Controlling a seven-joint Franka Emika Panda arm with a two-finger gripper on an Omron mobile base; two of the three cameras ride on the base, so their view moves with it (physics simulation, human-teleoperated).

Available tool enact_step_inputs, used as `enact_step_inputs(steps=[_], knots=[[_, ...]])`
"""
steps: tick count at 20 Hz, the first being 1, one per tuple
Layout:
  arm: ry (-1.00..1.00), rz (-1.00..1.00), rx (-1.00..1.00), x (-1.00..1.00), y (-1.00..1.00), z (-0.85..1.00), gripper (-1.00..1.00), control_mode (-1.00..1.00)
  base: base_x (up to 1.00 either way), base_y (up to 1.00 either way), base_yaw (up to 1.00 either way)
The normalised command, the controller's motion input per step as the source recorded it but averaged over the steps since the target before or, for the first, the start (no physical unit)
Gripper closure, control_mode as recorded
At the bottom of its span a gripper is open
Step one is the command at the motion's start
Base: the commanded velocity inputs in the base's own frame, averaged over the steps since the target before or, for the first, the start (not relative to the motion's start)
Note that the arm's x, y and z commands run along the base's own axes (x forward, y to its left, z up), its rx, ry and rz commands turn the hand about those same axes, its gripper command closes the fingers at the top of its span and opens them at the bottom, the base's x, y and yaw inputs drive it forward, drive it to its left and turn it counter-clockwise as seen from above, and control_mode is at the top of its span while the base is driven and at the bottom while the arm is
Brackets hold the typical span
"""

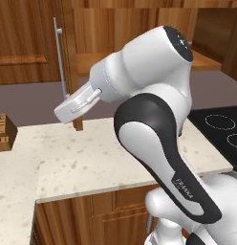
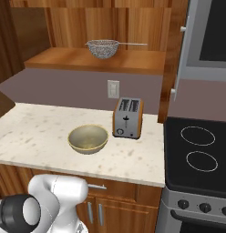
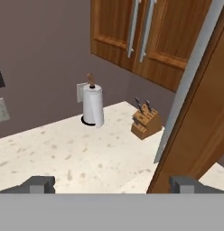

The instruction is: Open the cabinet and setup a tea strainer by placing it in the bowl upright.

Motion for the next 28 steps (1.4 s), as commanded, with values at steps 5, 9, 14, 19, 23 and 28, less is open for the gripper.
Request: enact_step_inputs(steps=[5,9,14,19,23,28], knots=[[0.0,-0.08,-0.01,-0.27,-0.18,0.0,-1.0,-1.0,0.0,0.0,0.0],[0.0,-0.1,-0.03,-0.19,-0.26,0.0,-1.0,-1.0,0.0,0.0,0.0],[0.0,-0.19,-0.1,-0.12,-0.41,0.05,-1.0,-1.0,0.0,0.0,0.0],[0.0,-0.22,-0.13,0.0,-0.5,0.0,-1.0,-1.0,0.0,0.0,0.0],[0.0,-0.23,-0.12,0.0,-0.48,0.04,-1.0,-1.0,0.0,0.0,0.0],[0.0,-0.24,-0.08,0.0,-0.59,0.08,-1.0,-1.0,0.0,0.0,0.0]])
